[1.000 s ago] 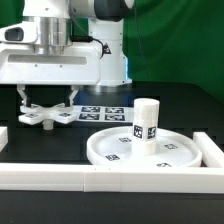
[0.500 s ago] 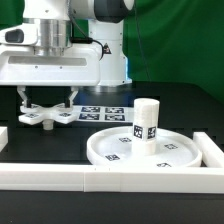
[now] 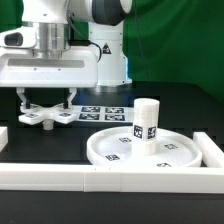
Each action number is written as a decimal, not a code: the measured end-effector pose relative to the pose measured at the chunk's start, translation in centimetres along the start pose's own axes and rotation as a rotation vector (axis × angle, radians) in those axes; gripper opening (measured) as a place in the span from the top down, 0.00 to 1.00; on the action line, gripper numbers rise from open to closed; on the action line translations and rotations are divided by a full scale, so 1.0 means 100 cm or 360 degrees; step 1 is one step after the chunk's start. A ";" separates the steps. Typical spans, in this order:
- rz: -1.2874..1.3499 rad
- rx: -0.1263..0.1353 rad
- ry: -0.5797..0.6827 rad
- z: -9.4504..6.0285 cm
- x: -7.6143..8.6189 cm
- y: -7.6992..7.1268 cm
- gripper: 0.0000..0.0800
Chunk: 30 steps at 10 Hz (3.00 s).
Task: Assemble round table
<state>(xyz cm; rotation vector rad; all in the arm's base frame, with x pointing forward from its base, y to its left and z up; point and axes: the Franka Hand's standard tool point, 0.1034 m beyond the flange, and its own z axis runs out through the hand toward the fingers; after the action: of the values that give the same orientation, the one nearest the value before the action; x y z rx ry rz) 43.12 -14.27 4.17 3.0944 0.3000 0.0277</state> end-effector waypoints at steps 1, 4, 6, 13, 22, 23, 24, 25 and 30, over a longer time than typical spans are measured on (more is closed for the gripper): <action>0.0000 0.0002 -0.0008 0.002 -0.001 0.000 0.19; 0.0005 0.0005 -0.0027 0.007 -0.006 0.000 0.19; 0.0006 0.0008 -0.0040 0.011 -0.009 0.000 0.19; 0.0004 0.0010 -0.0051 0.015 -0.009 0.000 0.45; 0.0333 0.0123 -0.0017 -0.054 0.075 -0.118 0.45; 0.0369 0.0117 -0.0014 -0.059 0.084 -0.133 0.45; 0.0420 0.0105 -0.0008 -0.063 0.092 -0.145 0.45; 0.0407 0.0095 -0.0008 -0.062 0.095 -0.153 0.45; 0.0353 0.0102 -0.0041 -0.073 0.096 -0.153 0.45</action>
Offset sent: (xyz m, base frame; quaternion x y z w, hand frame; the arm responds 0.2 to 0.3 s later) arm -0.0023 -0.0031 -0.0059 0.0046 0.0047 -0.0045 1.0000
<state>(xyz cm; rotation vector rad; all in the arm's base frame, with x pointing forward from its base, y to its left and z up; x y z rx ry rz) 49.48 2.81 11.11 3.1719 -0.0452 -0.0161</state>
